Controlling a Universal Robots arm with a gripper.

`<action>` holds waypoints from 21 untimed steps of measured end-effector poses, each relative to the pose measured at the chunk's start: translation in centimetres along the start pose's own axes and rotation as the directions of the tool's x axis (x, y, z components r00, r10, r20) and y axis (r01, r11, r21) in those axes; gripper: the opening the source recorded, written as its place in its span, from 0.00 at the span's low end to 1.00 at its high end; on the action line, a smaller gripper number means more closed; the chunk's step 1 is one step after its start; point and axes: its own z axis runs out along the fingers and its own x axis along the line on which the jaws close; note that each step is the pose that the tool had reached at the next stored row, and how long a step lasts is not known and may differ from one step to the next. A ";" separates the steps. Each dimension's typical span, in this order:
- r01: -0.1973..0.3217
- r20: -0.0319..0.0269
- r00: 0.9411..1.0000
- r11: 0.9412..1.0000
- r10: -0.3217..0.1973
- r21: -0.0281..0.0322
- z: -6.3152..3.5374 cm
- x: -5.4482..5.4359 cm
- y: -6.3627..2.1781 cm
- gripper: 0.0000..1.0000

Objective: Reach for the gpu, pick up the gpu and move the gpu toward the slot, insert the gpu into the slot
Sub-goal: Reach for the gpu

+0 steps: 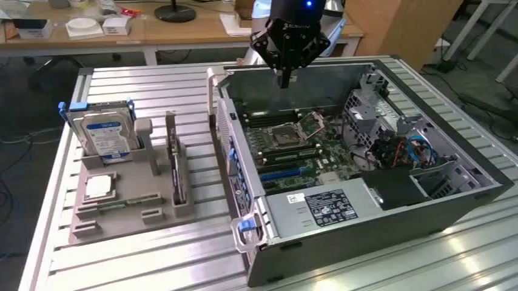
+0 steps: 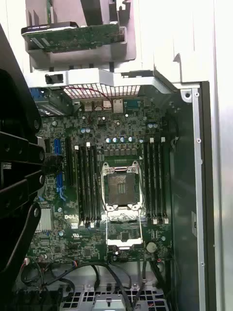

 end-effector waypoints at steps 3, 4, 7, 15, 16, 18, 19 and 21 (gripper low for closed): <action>0.000 0.000 1.000 1.000 0.000 0.000 0.00 0.0 0.00 0.10; 0.000 0.000 1.000 1.000 0.000 0.000 0.00 0.0 0.00 0.10; 0.000 0.000 1.000 1.000 0.000 0.000 -0.01 0.1 0.00 0.10; 0.000 0.000 1.000 1.000 0.000 0.000 -0.02 0.8 -0.06 0.10; 0.000 0.000 1.000 1.000 0.000 0.000 -0.02 0.9 -0.07 0.10; 0.000 0.000 1.000 1.000 0.000 0.000 -0.03 1.2 -0.09 0.10; 0.000 0.000 1.000 1.000 0.000 0.000 -0.04 1.4 -0.10 0.10; 0.000 0.000 1.000 1.000 0.000 0.000 -0.04 1.7 -0.13 0.10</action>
